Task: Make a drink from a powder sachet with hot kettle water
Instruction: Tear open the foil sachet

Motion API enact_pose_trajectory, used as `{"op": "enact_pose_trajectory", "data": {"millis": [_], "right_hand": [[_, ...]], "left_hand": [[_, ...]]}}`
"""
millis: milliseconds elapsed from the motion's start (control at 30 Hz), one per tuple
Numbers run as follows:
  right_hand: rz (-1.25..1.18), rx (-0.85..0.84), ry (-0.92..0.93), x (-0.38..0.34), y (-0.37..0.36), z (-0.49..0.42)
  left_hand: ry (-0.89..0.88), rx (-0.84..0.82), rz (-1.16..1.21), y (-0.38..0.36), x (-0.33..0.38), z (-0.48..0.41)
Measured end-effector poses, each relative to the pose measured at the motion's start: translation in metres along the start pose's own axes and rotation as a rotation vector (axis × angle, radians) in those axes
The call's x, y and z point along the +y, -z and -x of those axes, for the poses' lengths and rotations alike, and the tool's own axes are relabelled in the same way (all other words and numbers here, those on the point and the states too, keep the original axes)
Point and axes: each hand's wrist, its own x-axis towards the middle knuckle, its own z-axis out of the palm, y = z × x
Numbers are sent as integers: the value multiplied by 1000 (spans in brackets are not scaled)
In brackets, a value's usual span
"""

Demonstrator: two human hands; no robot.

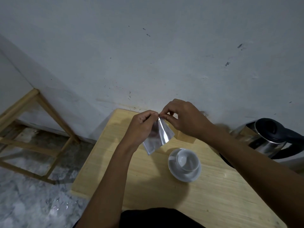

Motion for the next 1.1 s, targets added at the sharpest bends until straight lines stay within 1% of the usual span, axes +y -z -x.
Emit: {"op": "enact_pose_trajectory", "data": {"millis": [133, 200, 267, 467, 600, 700, 833, 933, 1100], "right_hand": [[158, 116, 172, 1, -3, 5], [199, 157, 258, -2, -3, 7], [224, 172, 296, -5, -4, 9], [184, 213, 148, -1, 0, 8], [160, 216, 136, -5, 2, 6], [143, 218, 130, -7, 2, 6], [144, 211, 133, -9, 2, 6], [146, 204, 71, -6, 2, 12], [80, 335, -64, 4, -2, 37]], "left_hand": [[27, -20, 43, 2, -3, -4], [42, -8, 45, 5, -5, -7], [40, -7, 47, 8, -4, -8], [18, -84, 11, 17, -4, -11], [42, -178, 130, 18, -4, -8], [46, -218, 125, 16, -7, -8], [51, -191, 83, 14, -16, -9], [69, -164, 116, 18, -22, -12], [75, -122, 102, 27, -35, -14]]}}
